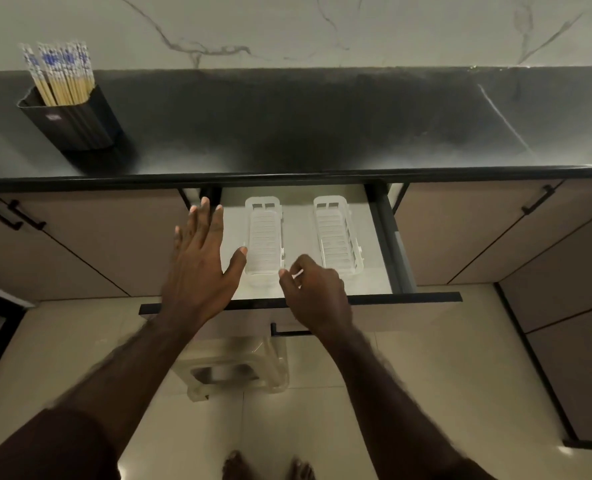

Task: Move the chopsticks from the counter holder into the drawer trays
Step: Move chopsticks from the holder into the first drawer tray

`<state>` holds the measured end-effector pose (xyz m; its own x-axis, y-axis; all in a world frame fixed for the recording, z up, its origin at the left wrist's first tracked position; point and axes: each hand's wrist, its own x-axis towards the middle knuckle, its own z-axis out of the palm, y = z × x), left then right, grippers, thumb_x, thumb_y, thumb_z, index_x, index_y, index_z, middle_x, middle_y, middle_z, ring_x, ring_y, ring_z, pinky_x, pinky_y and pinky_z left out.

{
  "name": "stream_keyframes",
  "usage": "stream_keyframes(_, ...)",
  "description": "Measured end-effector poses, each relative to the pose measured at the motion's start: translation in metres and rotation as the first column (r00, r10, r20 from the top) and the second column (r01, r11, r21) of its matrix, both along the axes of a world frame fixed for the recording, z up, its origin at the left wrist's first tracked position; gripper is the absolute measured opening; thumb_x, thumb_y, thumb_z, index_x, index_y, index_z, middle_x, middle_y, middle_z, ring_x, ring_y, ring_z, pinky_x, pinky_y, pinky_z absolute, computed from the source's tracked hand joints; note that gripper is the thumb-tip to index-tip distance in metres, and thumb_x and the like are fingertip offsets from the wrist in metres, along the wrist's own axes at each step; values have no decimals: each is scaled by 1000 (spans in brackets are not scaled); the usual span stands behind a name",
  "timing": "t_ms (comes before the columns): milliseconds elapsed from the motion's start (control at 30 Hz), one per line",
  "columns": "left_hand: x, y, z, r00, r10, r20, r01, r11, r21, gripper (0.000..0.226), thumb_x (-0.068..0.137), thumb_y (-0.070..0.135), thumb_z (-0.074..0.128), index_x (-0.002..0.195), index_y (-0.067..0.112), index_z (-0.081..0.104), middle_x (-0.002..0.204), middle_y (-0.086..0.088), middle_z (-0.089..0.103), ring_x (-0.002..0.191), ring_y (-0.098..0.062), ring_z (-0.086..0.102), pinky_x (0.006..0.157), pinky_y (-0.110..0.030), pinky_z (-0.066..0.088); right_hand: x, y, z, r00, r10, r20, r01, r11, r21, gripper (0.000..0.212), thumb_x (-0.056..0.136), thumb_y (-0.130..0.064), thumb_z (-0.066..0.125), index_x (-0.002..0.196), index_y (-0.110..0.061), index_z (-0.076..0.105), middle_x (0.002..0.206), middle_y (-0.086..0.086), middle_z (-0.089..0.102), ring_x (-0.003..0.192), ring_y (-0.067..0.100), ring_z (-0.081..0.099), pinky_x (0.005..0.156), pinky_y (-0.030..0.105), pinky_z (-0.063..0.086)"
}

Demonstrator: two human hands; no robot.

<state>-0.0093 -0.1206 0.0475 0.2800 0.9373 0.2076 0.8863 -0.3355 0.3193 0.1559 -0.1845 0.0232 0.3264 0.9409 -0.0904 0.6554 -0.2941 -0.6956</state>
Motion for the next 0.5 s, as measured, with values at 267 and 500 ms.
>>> stream_keyframes(267, -42, -12, 41, 999, -4, 54, -1, 996, 91, 75, 93, 50, 33, 154, 12, 9, 162, -5, -2, 150, -20, -4, 121, -41, 3, -40, 17, 71, 965, 103, 243, -145, 976, 162, 30, 97, -45, 48, 106, -18, 59, 95, -3, 71, 79, 15, 65, 69, 29, 51)
stream_keyframes(500, -122, -18, 77, 993, -16, 116, -3, 987, 163, 75, 93, 50, 36, 154, 14, 12, 163, -6, 2, 149, -19, -2, 120, -40, 4, -120, 25, 116, 938, 107, 330, -194, 950, 244, 30, 96, -45, 50, 103, -18, 62, 98, 0, 71, 87, 21, 65, 70, 30, 47)
